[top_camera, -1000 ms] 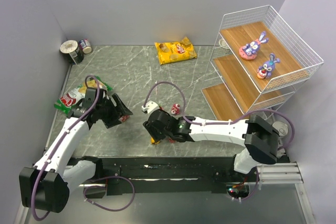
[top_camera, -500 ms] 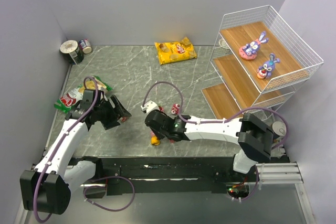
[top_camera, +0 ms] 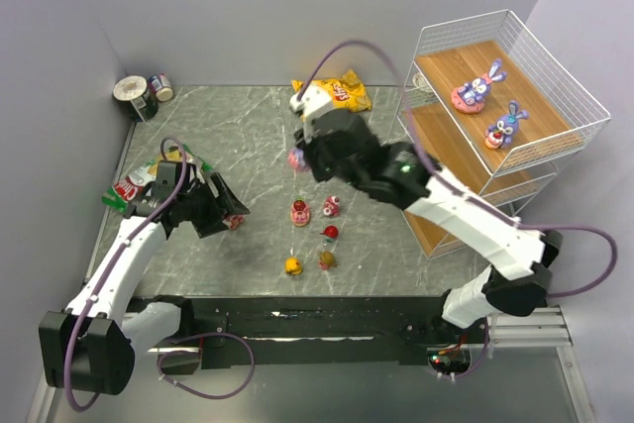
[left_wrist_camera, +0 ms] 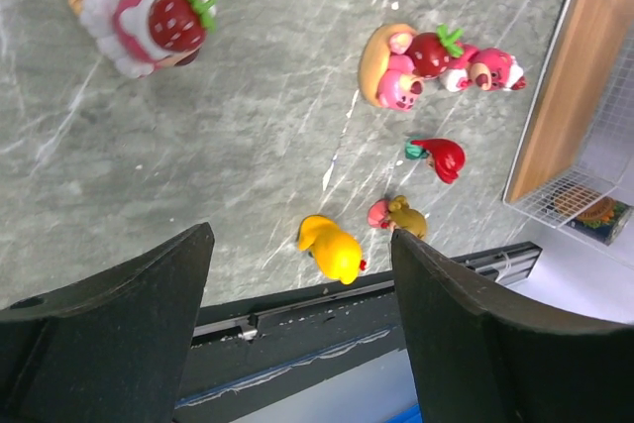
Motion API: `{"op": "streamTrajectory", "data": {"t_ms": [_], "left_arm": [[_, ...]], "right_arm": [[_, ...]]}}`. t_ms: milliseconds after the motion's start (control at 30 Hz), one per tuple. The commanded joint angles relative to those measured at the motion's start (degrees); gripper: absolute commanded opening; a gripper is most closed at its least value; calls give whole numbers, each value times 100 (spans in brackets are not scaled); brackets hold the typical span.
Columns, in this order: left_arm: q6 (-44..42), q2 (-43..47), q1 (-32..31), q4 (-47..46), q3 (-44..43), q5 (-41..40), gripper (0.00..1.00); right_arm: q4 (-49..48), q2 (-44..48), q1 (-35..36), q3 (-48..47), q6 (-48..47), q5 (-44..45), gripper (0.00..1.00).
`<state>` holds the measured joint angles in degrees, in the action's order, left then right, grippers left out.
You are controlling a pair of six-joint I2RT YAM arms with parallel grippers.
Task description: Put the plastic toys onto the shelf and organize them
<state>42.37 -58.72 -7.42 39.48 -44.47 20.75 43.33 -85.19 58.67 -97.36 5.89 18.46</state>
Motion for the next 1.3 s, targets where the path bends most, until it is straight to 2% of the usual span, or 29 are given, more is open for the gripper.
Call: {"op": "streamTrajectory", "data": {"t_ms": [0, 233, 333, 533, 933, 1267], "left_arm": [[-211, -104, 30, -248, -396, 236, 78], [-405, -219, 30, -239, -712, 271, 79], [-449, -263, 30, -292, -774, 350, 79], [-510, -351, 30, -433, -765, 491, 79], [-598, -535, 30, -705, -739, 649, 80], [-616, -957, 30, -1066, -774, 860, 80]], "right_arm": [[1027, 222, -84, -1064, -754, 368, 0], [1239, 441, -488, -2531, -1485, 773, 0], [1265, 442, -883, -2997, -1897, 782, 0], [1590, 134, -1780, -3929, -2153, 387, 0], [1582, -85, -2931, -4167, -2294, -35, 0], [1722, -349, -3327, -4440, -2452, 61, 0]]}}
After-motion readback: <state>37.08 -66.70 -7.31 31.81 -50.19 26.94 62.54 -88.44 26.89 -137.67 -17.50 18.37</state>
